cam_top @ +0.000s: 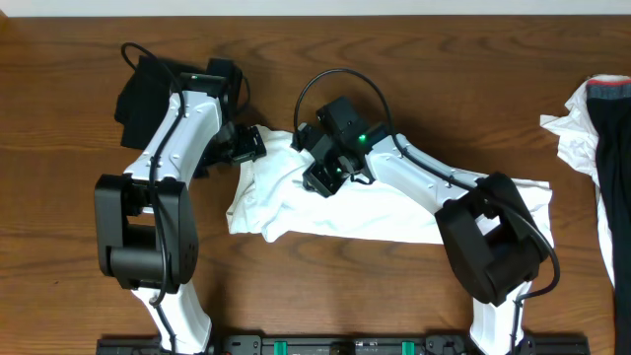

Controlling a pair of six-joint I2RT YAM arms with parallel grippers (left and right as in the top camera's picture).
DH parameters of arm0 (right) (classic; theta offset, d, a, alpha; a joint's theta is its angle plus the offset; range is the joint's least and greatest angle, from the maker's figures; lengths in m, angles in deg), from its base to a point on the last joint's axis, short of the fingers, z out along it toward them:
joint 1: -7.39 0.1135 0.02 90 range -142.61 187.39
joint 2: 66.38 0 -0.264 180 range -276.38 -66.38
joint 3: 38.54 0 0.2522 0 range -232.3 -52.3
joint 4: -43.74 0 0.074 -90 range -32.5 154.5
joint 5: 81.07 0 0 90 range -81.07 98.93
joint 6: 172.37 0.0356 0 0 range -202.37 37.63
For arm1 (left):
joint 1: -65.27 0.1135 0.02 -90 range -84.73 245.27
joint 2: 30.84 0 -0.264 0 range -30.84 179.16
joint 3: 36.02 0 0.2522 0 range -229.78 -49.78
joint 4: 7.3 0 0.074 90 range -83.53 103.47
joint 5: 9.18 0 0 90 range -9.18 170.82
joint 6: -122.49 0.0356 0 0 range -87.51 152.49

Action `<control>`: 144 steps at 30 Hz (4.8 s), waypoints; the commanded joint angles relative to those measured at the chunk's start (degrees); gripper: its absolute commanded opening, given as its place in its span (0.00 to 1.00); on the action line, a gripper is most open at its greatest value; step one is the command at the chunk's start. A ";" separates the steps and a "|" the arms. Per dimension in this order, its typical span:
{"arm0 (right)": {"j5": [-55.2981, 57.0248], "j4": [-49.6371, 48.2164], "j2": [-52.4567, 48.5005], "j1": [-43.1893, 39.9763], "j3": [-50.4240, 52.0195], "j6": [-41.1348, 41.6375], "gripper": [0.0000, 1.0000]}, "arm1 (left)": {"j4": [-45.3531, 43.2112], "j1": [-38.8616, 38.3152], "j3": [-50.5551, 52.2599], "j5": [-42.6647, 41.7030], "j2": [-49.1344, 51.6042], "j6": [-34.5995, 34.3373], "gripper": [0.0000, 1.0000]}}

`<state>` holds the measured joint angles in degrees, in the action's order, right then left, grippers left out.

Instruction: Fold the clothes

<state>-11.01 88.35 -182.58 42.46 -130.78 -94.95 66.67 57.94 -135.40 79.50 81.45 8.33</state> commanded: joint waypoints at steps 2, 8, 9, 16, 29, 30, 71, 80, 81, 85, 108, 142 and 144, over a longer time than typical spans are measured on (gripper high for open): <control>-1.29 0.17 2.29 1.18 -0.28 -1.64 0.57 | 0.31 0.04 0.39 0.04 0.76 0.09 0.98; -1.22 0.04 5.29 1.38 -2.08 -2.56 0.60 | 0.31 0.04 0.39 0.04 0.76 0.09 0.98; -1.07 0.04 6.08 1.57 -2.32 -2.91 0.61 | 0.31 0.04 0.39 0.04 0.76 0.09 0.98; 3.63 3.63 8.20 5.42 -2.34 -10.05 0.57 | 0.31 0.04 0.39 0.04 0.76 0.09 0.98; 13.35 4.94 4.74 8.50 -2.29 -14.53 0.49 | 0.31 0.04 0.39 0.04 0.76 0.09 0.98; 13.35 4.94 4.44 8.50 -2.29 -14.53 0.49 | 0.31 0.04 0.39 0.04 0.76 0.09 0.98; 10.03 8.81 1.46 9.22 -2.16 -11.23 0.32 | 0.33 0.04 0.39 0.07 0.76 0.09 0.98; 10.05 8.76 1.42 9.22 -1.99 -11.23 0.31 | 0.33 0.04 0.39 0.04 0.76 0.09 0.98; 10.05 8.76 1.42 9.22 -1.97 -11.23 0.31 | 0.31 0.04 0.39 0.04 0.76 0.09 0.98; 10.05 8.46 0.68 9.20 -1.95 -11.23 0.36 | 0.31 0.04 0.39 0.04 0.76 0.09 0.98; 11.87 12.02 2.71 9.27 -1.97 -7.91 0.01 | 0.33 0.04 0.39 0.04 0.76 0.09 0.98; 6.10 24.61 7.13 14.67 -0.39 5.49 0.04 | 0.31 0.04 0.39 0.04 0.76 0.09 0.98; 6.19 23.93 7.13 14.67 0.76 5.51 0.05 | 0.33 0.04 0.39 0.04 0.76 0.09 0.98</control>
<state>-5.16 112.77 -176.05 56.47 -131.67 -90.22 66.65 57.94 -135.40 79.47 81.45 8.35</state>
